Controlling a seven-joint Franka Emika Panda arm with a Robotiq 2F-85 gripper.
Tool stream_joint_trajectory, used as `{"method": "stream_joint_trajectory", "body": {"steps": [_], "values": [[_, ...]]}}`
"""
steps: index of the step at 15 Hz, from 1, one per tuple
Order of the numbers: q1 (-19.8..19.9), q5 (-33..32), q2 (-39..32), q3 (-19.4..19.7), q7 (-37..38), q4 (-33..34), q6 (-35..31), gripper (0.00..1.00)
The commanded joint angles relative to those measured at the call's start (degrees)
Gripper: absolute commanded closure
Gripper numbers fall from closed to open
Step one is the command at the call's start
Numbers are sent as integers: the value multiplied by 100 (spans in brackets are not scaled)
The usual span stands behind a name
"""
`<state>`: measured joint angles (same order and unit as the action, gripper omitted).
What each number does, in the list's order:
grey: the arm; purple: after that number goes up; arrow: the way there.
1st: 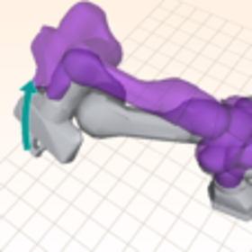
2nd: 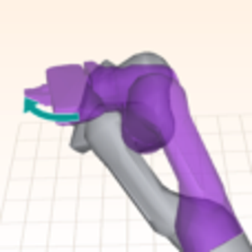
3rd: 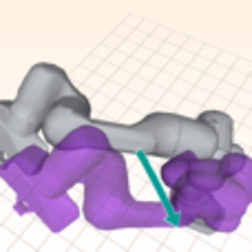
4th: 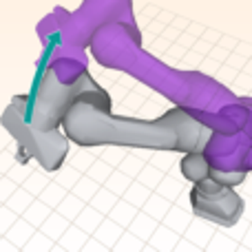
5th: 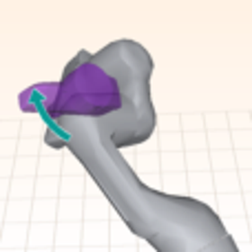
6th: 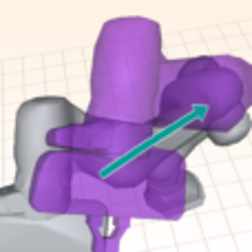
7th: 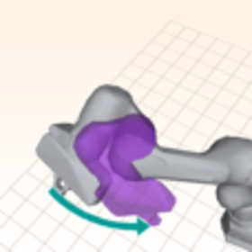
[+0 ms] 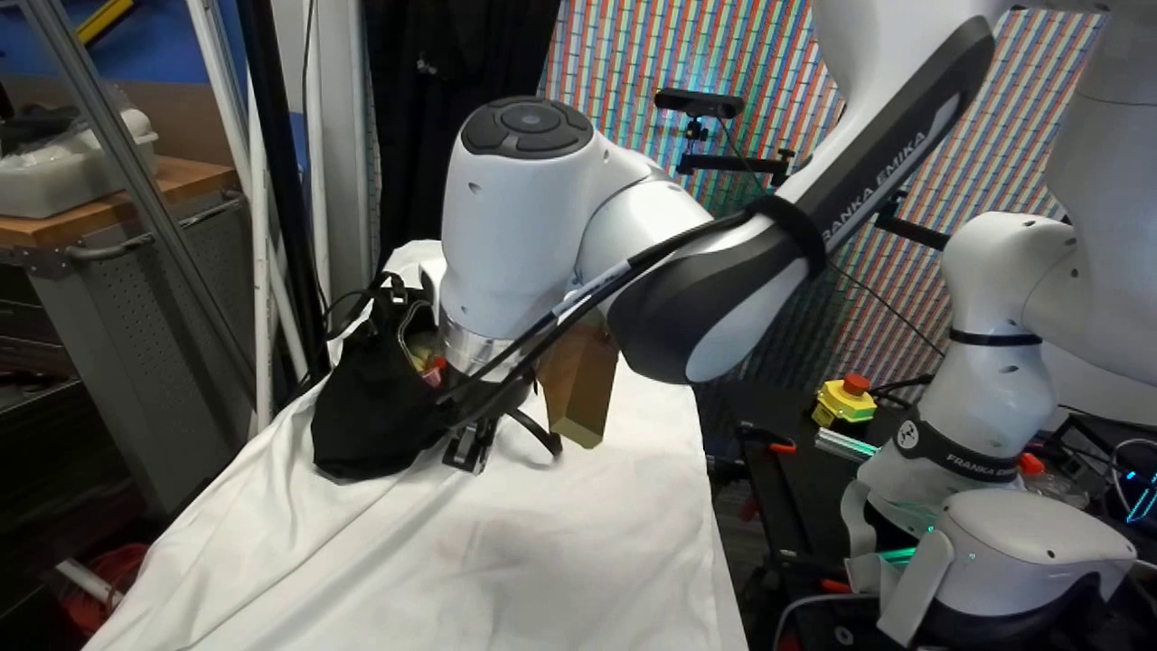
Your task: Pick up all the nail polish on the table and put them in the bag
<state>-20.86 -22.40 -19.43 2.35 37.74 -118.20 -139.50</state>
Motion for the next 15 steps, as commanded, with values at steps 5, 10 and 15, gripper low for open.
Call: {"method": "stream_joint_trajectory", "body": {"steps": [5,10,15], "values": [[416,-775,-155,377,572,594,6,84],[729,-705,-521,496,493,1135,-41,84],[882,-586,-1060,574,425,1769,-32,84]]}}
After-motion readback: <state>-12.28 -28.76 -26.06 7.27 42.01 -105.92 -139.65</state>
